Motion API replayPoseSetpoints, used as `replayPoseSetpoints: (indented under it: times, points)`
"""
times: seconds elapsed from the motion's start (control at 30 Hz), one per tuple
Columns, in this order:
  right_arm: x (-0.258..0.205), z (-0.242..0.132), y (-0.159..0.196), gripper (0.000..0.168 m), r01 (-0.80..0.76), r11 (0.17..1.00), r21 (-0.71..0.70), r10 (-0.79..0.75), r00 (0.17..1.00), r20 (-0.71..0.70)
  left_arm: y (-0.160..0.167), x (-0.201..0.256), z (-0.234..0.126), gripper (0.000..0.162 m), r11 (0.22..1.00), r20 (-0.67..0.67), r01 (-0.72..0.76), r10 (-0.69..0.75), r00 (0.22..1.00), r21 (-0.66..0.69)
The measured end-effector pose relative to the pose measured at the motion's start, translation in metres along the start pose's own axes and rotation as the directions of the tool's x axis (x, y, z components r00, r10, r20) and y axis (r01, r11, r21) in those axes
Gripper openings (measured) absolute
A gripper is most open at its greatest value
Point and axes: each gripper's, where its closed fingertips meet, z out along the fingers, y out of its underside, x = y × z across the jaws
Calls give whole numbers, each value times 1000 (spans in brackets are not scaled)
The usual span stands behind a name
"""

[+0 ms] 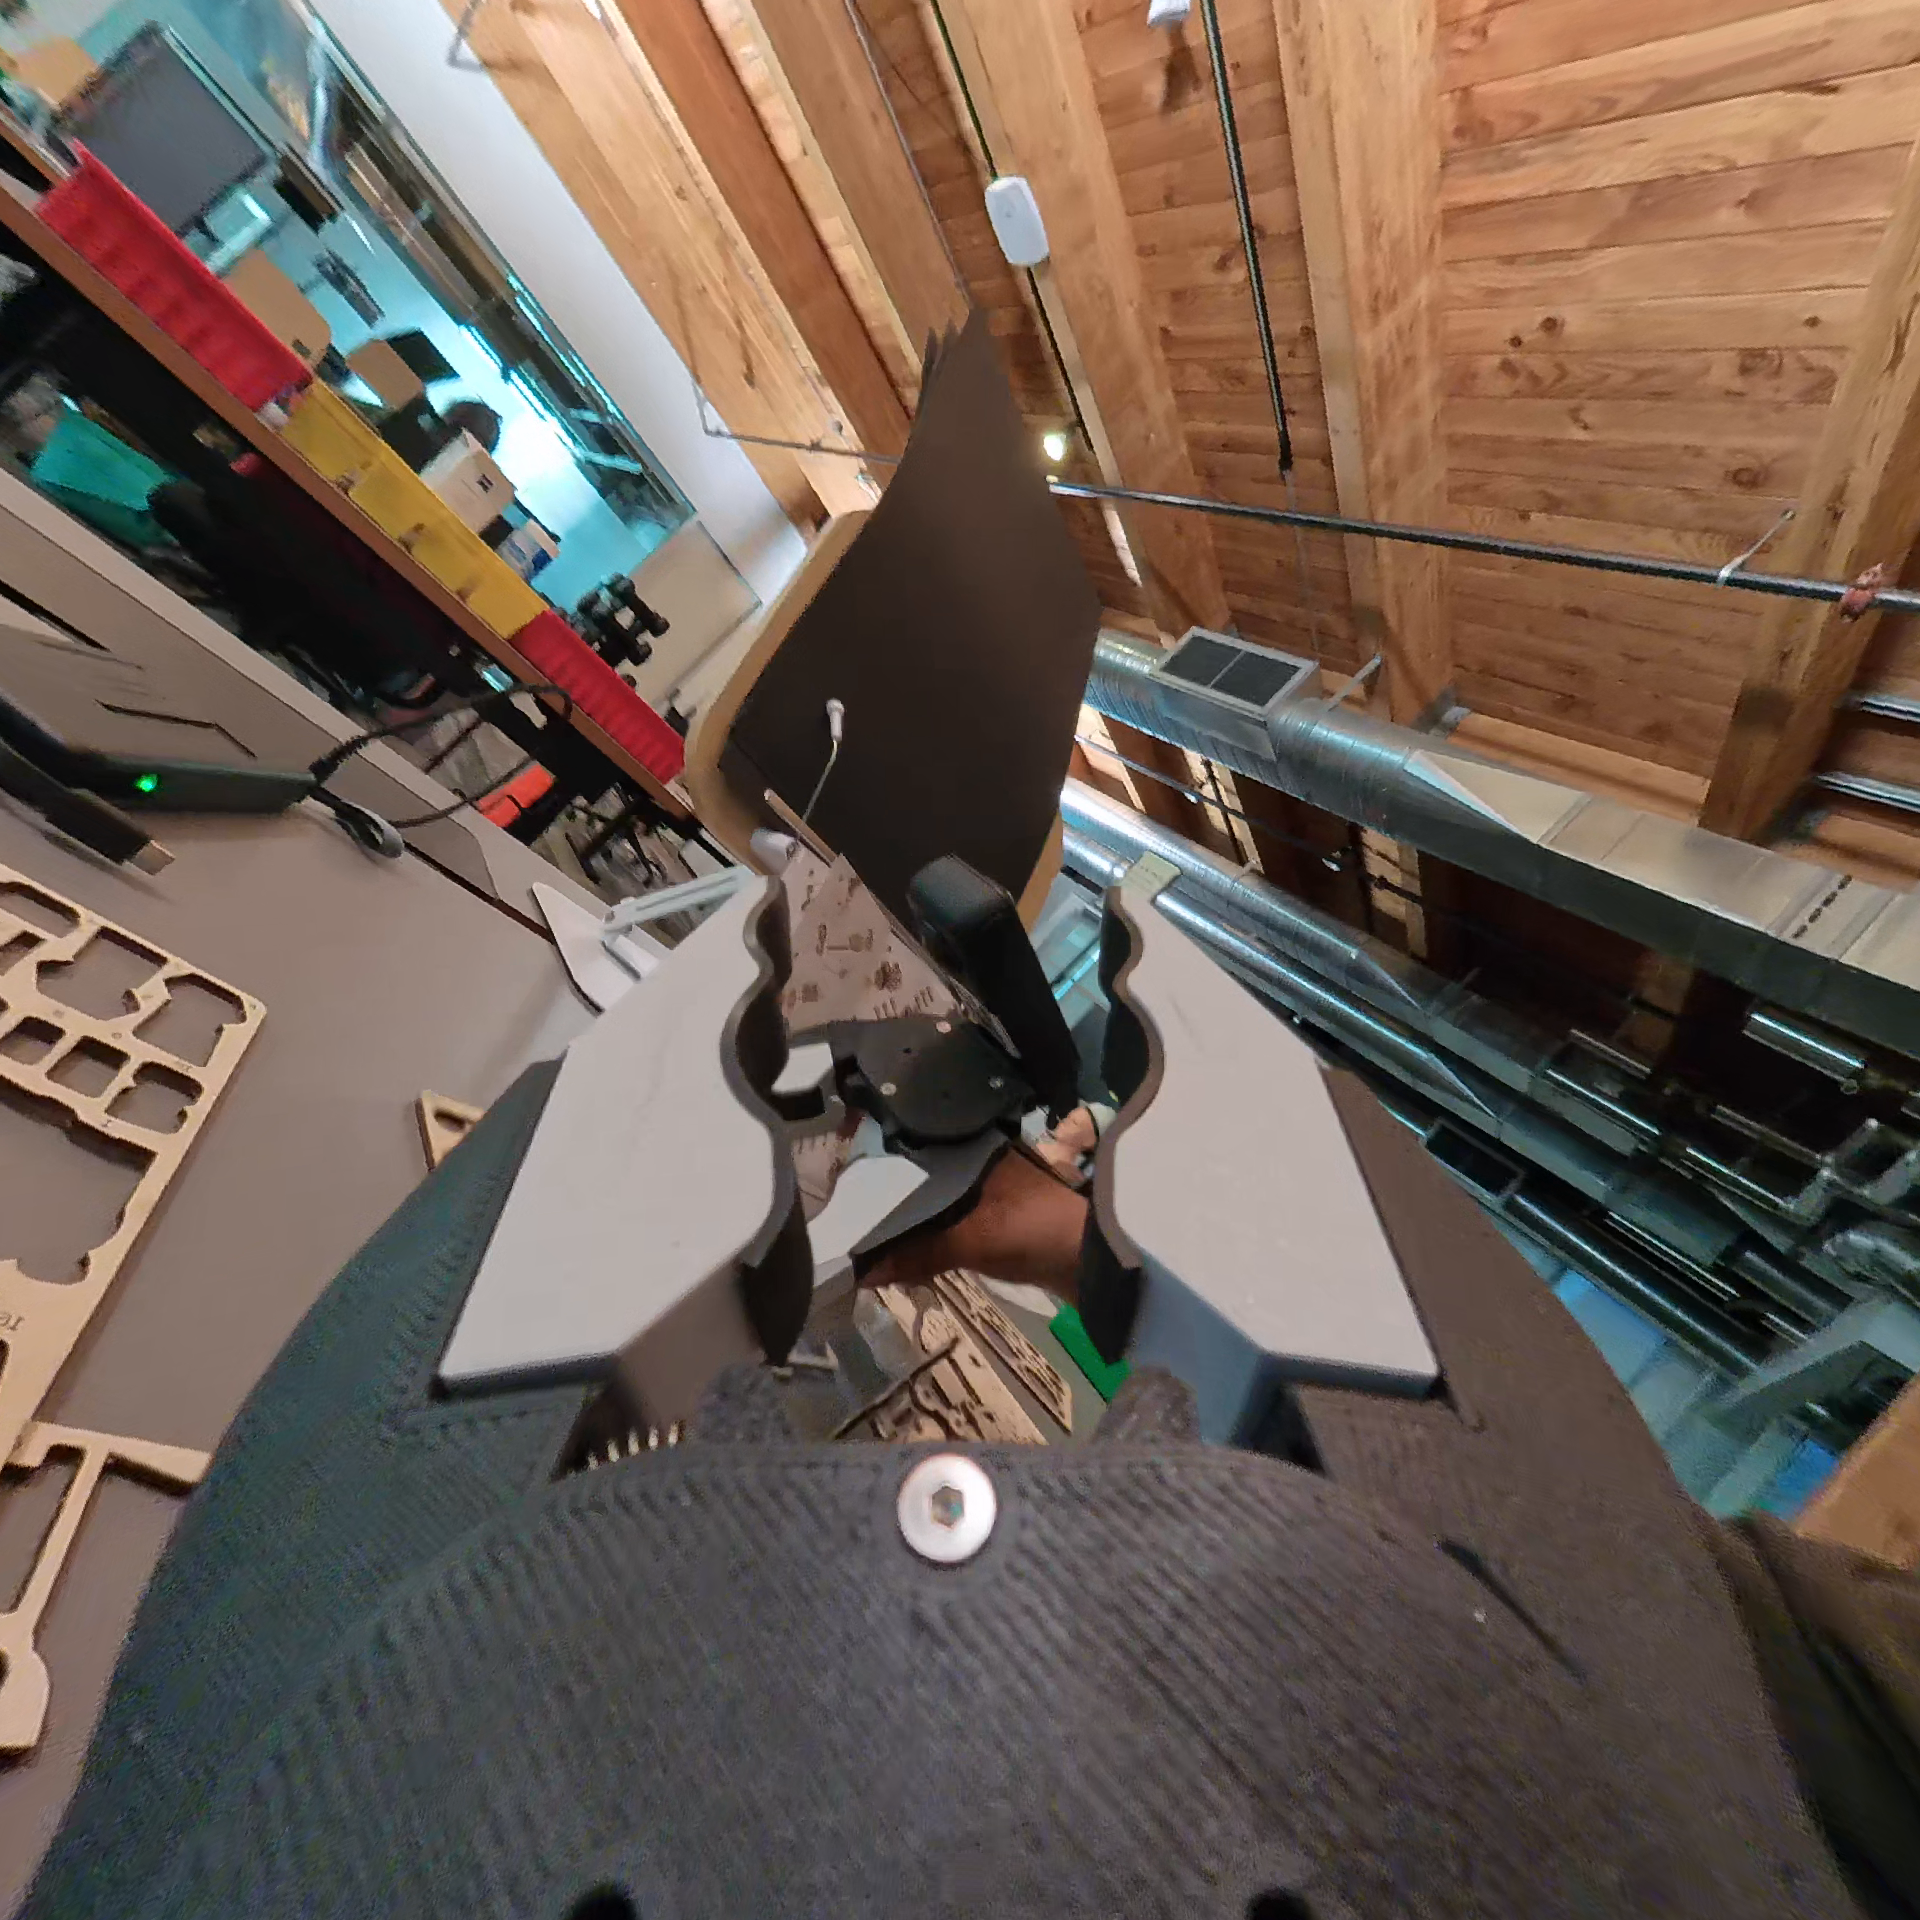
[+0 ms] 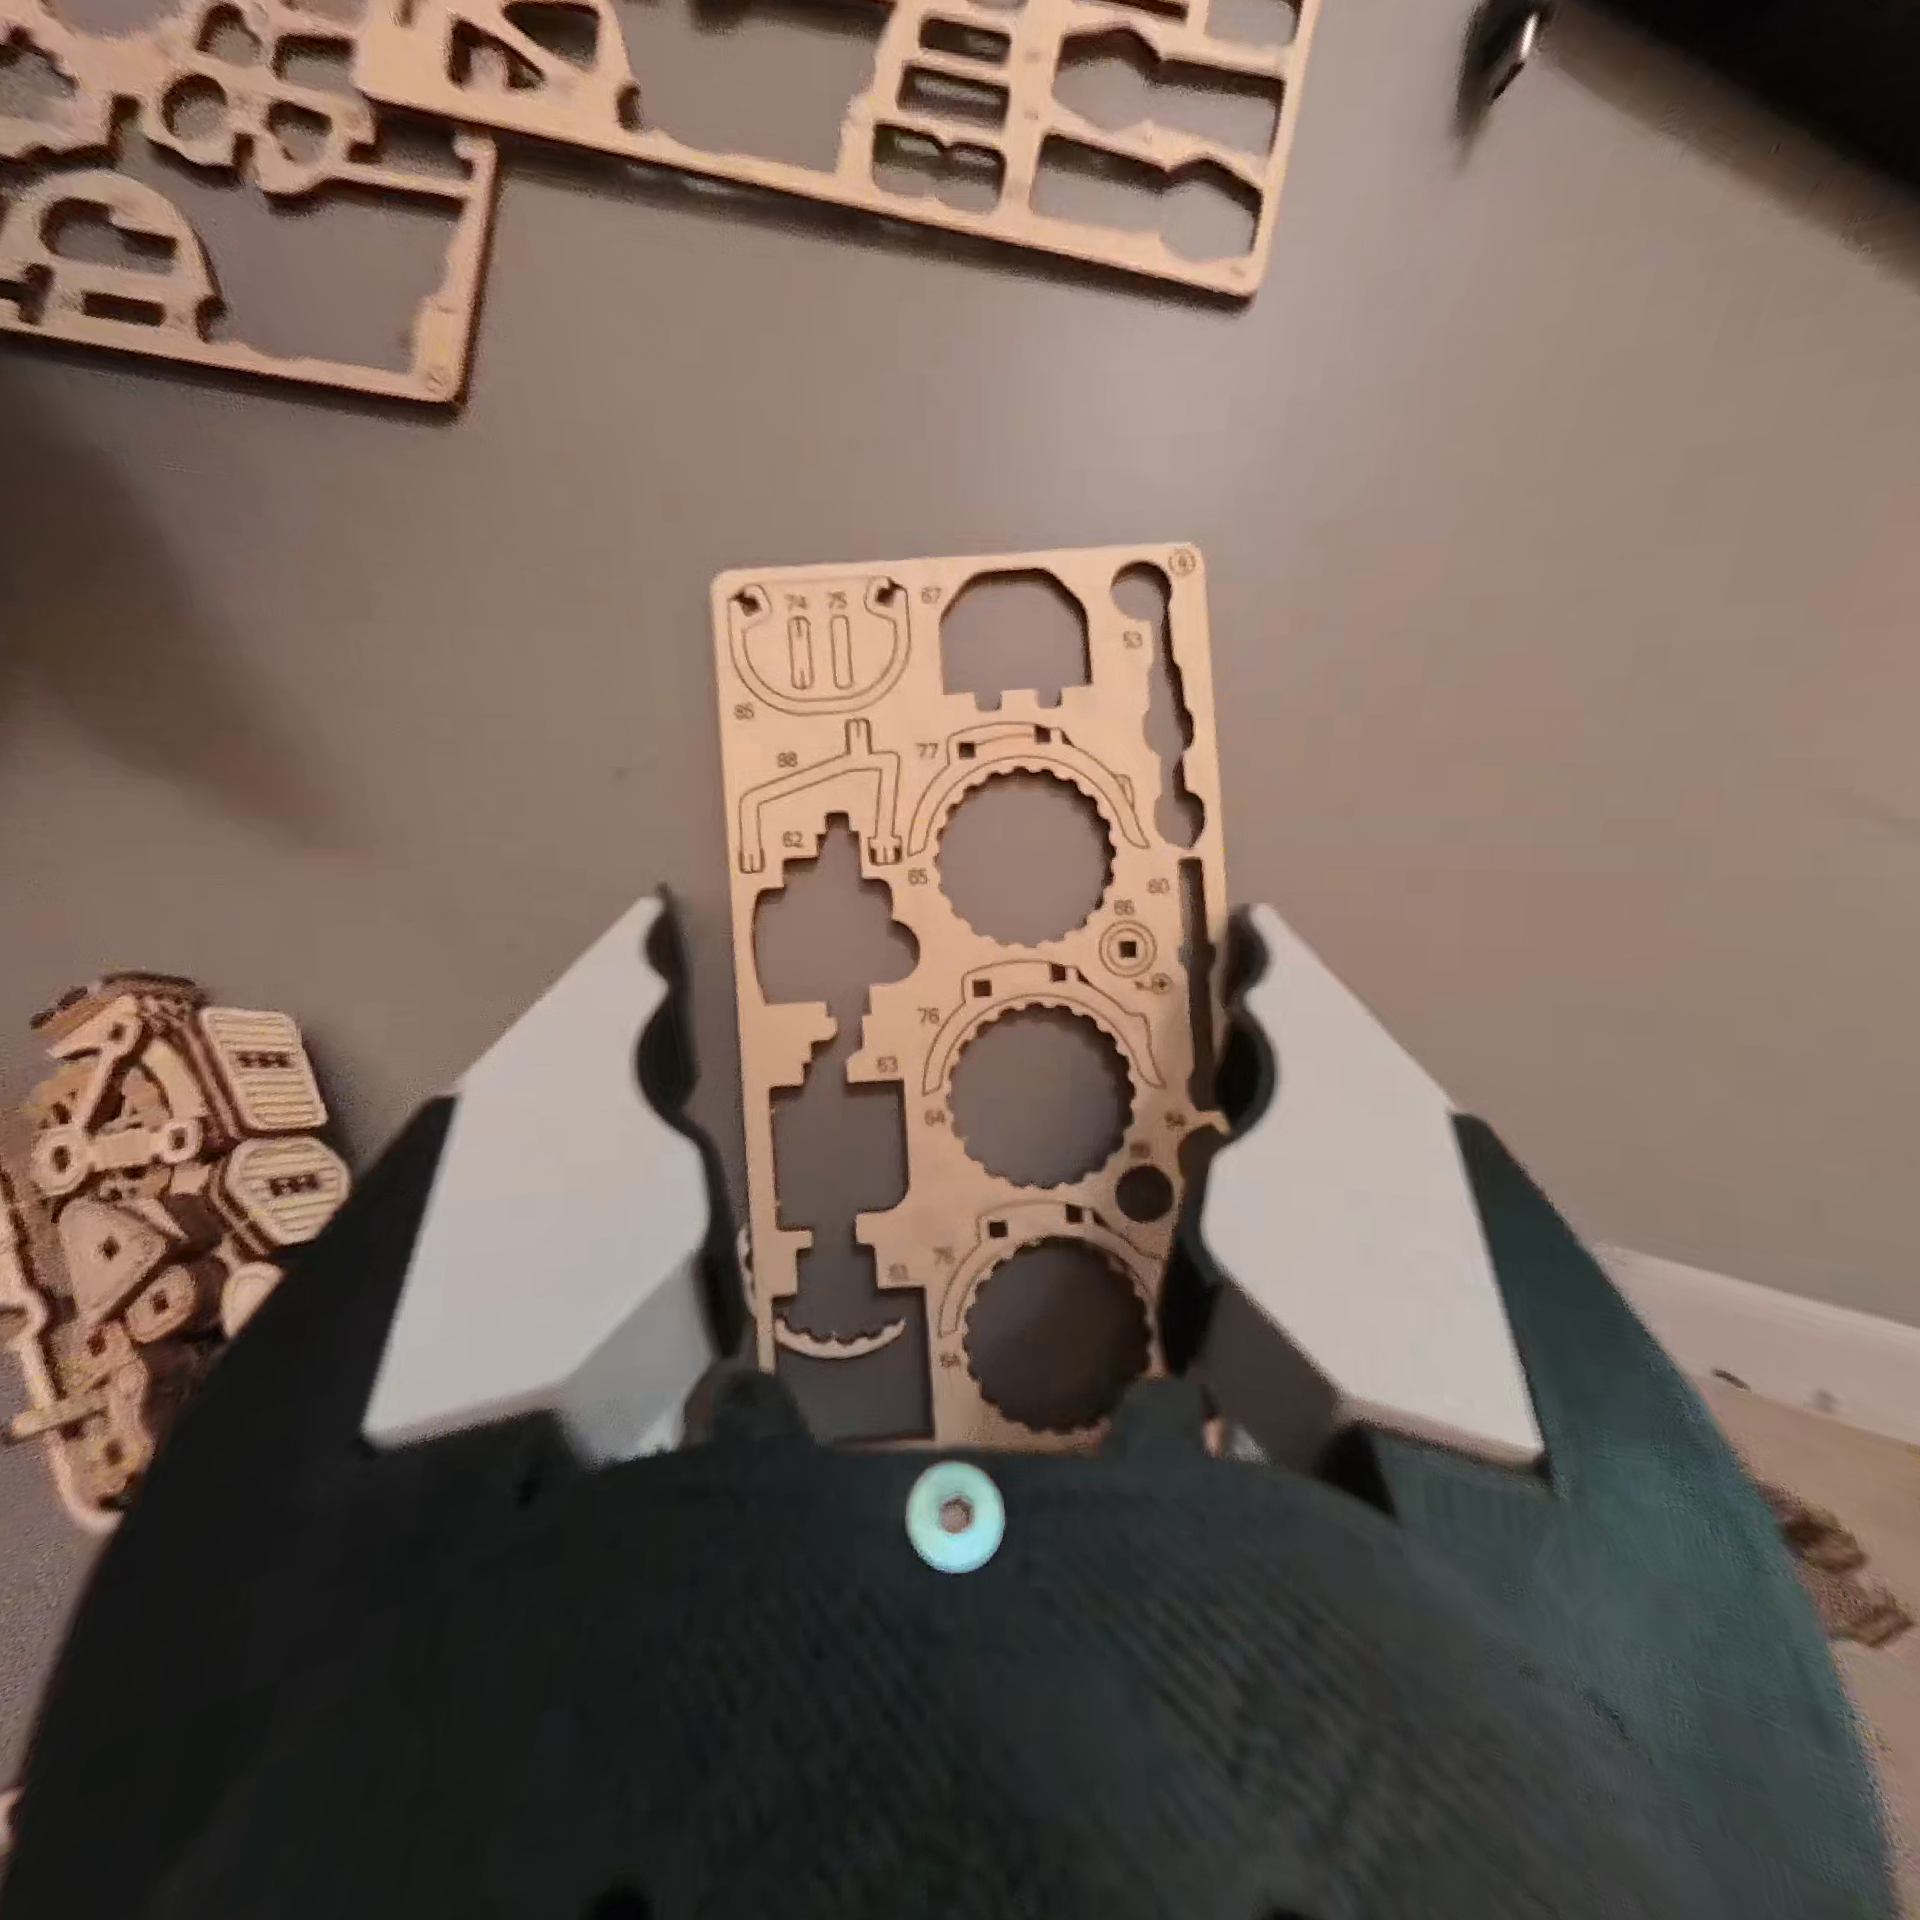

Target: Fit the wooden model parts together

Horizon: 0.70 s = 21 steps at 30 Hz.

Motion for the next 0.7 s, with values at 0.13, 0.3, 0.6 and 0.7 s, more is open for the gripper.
replayPoseSetpoints:
  times: [0.13, 0.3, 0.6, 0.7]
  points:
    - [1, -4, 2, 92, -13, 999, 30, 14, 1000, -24, 1, 1, 1, 55, 999, 13, -40, 40, 999, 4]
    - [18, -41, -10, 92, -3, 988, 153, 26, 989, -146, 6, 5, 3, 55, 999, 3, -37, 37, 999, -6]
    - [4, -190, -29, 91, 0, 901, 435, 154, 935, -318, 42, 35, 14, 54, 992, -102, -46, 34, 994, -114]
    - [-32, -221, -8, 91, -49, 875, 482, 226, 921, -316, 75, 69, 20, 44, 976, -163, 42, -78, 984, -214]
